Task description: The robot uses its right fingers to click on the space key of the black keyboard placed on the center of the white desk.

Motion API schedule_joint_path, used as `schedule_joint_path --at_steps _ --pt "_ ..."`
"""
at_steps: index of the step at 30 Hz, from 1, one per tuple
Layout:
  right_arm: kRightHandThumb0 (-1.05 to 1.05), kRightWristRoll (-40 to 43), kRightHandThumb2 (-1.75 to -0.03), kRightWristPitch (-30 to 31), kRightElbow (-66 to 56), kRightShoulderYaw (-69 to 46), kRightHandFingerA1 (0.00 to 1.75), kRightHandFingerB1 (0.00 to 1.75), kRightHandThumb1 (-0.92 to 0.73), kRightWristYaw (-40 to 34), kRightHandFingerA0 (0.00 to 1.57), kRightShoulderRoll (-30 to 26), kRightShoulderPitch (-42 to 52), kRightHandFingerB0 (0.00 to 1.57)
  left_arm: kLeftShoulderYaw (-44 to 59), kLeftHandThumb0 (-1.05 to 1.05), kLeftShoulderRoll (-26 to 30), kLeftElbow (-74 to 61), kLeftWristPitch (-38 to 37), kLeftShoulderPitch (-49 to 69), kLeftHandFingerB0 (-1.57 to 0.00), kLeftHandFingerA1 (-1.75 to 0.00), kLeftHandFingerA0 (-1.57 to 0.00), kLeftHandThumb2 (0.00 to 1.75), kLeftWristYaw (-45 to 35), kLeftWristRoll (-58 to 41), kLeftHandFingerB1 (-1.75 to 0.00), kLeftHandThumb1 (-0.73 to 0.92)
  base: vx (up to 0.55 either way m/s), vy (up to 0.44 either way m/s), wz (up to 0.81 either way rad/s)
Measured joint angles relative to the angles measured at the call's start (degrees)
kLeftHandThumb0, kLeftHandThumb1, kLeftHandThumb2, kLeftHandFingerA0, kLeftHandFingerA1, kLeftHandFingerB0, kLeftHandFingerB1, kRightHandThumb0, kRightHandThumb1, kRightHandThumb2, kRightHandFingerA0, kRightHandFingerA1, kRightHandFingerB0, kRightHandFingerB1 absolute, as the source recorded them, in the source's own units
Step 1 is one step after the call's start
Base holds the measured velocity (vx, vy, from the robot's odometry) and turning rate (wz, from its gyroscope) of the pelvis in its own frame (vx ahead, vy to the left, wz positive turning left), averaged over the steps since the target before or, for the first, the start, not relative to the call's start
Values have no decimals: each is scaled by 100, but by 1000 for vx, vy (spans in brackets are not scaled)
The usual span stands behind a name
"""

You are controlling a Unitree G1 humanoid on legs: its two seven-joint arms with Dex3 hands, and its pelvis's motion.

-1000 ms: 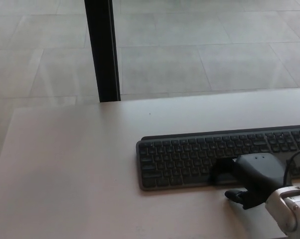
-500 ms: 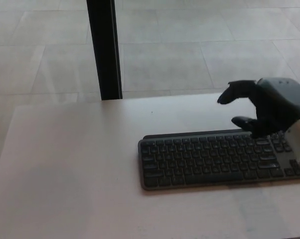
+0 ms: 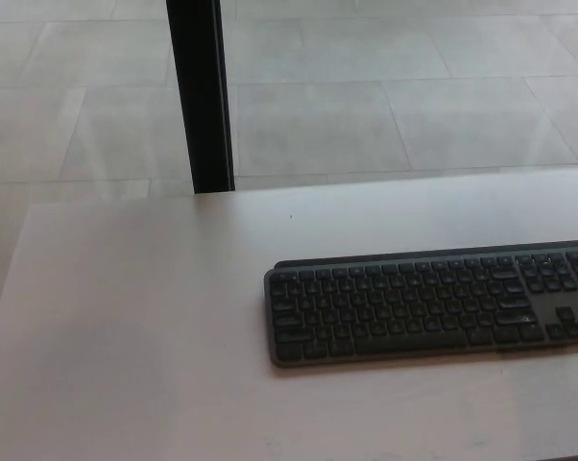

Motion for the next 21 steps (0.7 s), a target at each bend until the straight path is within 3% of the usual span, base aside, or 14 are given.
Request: schedule_joint_path --at_steps 2,7,10,12,15,17,18,19,21 --pt "-37 69 -69 0 22 -386 170 60 -52 -2 95 -87 263 78 0 -48 -3 1 0 5 -74 -76 -92 58 -1 0 -59 59 0 0 0" --pt "-47 236 -72 6 242 -1343 168 67 -49 -39 97 -262 933 79 5 -49 -12 1 0 2 -66 -75 -96 58 0 -1 -57 59 0 0 0" --pt "-42 343 -71 7 485 -1862 146 65 -52 -93 108 -273 1307 78 6 -52 -18 0 0 1 -80 -80 -93 58 0 -1 -62 60 0 0 0" --pt "-39 430 -73 8 704 -2249 146 67 -49 -162 96 -272 1586 77 6 -51 -21 1 0 4 -72 -74 -92 58 0 -1 -57 60 0 0 0" --pt "-47 582 -66 5 1079 -2805 114 69 -51 -303 82 -248 1951 77 4 -51 -22 0 0 8 -71 -76 -91 58 0 0 -58 60 0 0 0" --pt "-47 704 -67 8 1364 -3180 109 69 -51 -451 82 -180 2169 75 3 -50 -22 0 0 13 -72 -77 -91 58 2 0 -59 60 0 0 0" --pt "-42 747 -68 8 1470 -3299 112 68 -50 -505 84 -153 2235 75 4 -50 -23 0 0 15 -70 -79 -92 58 2 0 -59 61 0 0 0" --pt "-38 796 -73 8 1598 -3429 129 71 -49 -573 90 -117 2300 74 4 -49 -23 0 0 21 -71 -79 -92 58 2 0 -59 61 0 0 0" --pt "-43 909 -72 -1 1900 -3677 130 71 -48 -744 92 4 2441 78 2 -49 -23 0 0 23 -73 -82 -93 58 2 0 -59 60 0 0 0"
